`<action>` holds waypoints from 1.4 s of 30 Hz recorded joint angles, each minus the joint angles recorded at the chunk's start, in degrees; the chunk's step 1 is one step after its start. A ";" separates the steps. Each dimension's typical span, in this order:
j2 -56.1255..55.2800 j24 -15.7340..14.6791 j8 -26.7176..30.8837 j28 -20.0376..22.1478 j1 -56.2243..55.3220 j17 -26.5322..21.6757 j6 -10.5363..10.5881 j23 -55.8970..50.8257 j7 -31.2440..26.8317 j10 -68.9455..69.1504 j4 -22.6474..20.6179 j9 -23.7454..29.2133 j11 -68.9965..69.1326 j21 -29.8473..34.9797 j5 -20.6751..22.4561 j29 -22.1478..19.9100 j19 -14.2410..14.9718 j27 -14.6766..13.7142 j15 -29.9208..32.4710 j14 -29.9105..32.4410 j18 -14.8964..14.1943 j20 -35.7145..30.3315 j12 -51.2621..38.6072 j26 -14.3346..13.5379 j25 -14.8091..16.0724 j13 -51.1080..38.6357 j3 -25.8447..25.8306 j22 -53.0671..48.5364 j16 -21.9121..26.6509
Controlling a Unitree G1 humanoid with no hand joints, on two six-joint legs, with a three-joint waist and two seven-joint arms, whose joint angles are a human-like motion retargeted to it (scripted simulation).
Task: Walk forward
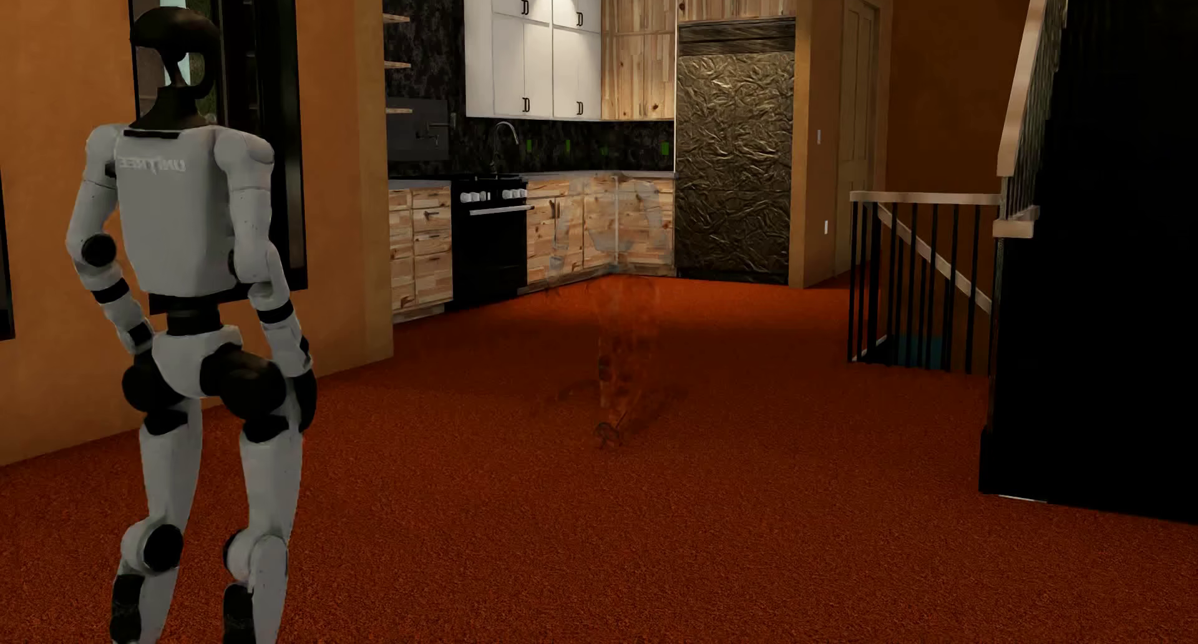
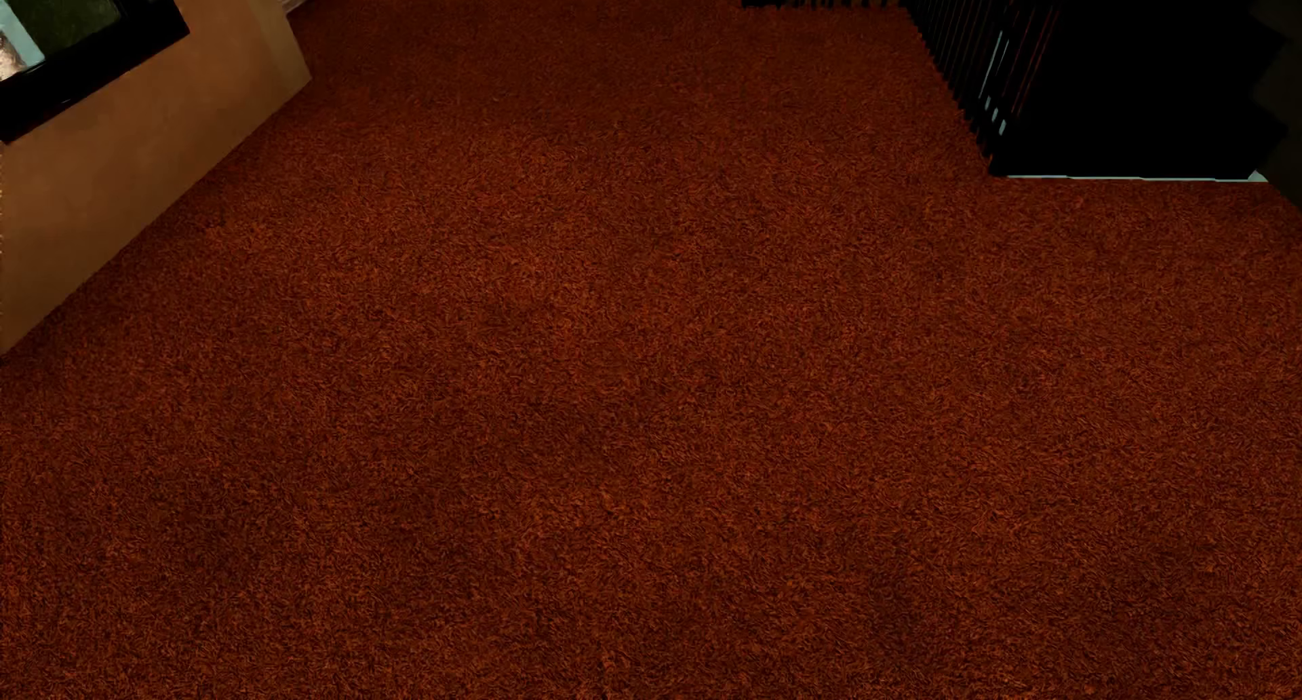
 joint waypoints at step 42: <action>-19.56 0.00 0.00 0.00 -26.58 -0.73 -3.90 -13.96 0.00 30.36 -3.15 6.63 70.86 4.76 -2.32 0.00 0.00 0.00 11.29 2.00 0.00 10.10 0.76 0.00 0.00 -8.86 4.27 -0.02 2.53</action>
